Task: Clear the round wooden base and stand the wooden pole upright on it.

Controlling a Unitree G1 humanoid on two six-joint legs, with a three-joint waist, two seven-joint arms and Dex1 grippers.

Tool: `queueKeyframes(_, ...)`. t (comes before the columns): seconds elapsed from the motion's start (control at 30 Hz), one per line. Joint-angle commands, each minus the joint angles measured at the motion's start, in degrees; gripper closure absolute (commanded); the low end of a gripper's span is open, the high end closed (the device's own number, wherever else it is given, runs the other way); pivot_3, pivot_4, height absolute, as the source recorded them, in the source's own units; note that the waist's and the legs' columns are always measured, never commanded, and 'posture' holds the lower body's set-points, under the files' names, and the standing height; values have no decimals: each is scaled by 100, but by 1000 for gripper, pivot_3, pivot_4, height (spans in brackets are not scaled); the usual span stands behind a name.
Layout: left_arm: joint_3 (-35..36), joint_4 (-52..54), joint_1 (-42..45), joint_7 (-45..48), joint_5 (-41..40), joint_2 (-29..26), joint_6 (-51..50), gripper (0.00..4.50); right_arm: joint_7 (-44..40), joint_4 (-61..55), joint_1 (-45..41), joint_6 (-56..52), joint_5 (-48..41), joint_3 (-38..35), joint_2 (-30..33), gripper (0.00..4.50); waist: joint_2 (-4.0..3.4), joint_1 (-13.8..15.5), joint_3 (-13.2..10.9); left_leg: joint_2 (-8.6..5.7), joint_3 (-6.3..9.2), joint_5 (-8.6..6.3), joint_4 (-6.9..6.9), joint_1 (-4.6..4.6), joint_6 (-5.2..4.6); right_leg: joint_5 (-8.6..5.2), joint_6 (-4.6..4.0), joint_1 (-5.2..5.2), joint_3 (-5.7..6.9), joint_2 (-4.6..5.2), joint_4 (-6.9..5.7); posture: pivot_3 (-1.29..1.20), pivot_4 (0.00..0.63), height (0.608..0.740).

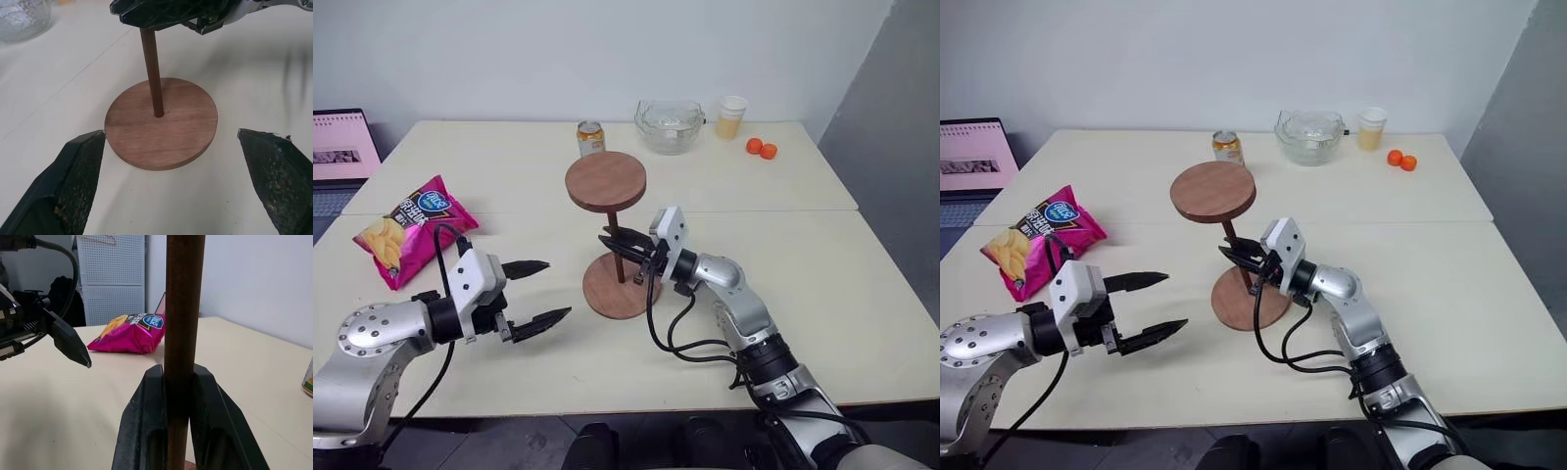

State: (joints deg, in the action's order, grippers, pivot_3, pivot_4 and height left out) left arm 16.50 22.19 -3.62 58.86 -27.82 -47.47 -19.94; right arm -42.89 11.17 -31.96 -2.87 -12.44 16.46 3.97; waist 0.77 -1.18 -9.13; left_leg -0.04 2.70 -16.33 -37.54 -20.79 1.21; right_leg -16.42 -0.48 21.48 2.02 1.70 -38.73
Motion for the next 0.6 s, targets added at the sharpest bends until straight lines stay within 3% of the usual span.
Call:
queueKeyframes(0.03, 33, 109, 86, -41, -2, -97, 8, 0, -21, 33, 222, -264, 143, 86, 116, 4249, 1, 0, 0, 0, -1, 0, 9, 0, 0, 0, 0, 2, 0, 0, 5, 0, 150, 740)
queueKeyframes(0.1, 36, 108, 95, -58, -14, -92, -12, 0, -73, -113, 225, -246, 80, 96, 94, 3548, 6, 0, 3, -2, -1, 1, 35, 0, 0, 1, 0, 7, 0, 1, 16, 0, 150, 740)
queueKeyframes(0.13, 34, 105, 96, -60, -12, -91, -10, 0, -88, -171, 228, -284, 37, 89, 77, 3457, 11, 0, 1, -2, -2, 1, 44, 0, 1, 1, 0, 10, 0, 1, 18, 0, 150, 740)
queueKeyframes(0.37, 14, 97, 99, -76, -7, -112, 1, 0, -240, -544, 245, -449, -164, 51, -16, 1741, 25, -45, -39, 0, -7, 2, 55, -55, 2, -1, -6, 77, -1, 1, 9, 0, 150, 740)
queueKeyframes(0.6, 26, 91, 141, -131, -3, -127, -53, 0, -419, -813, 319, -602, -180, 61, 125, 73, 25, -45, -40, 0, -7, 2, 54, -62, 3, -1, -6, 79, 1, 1, 13, 0, 150, 740)
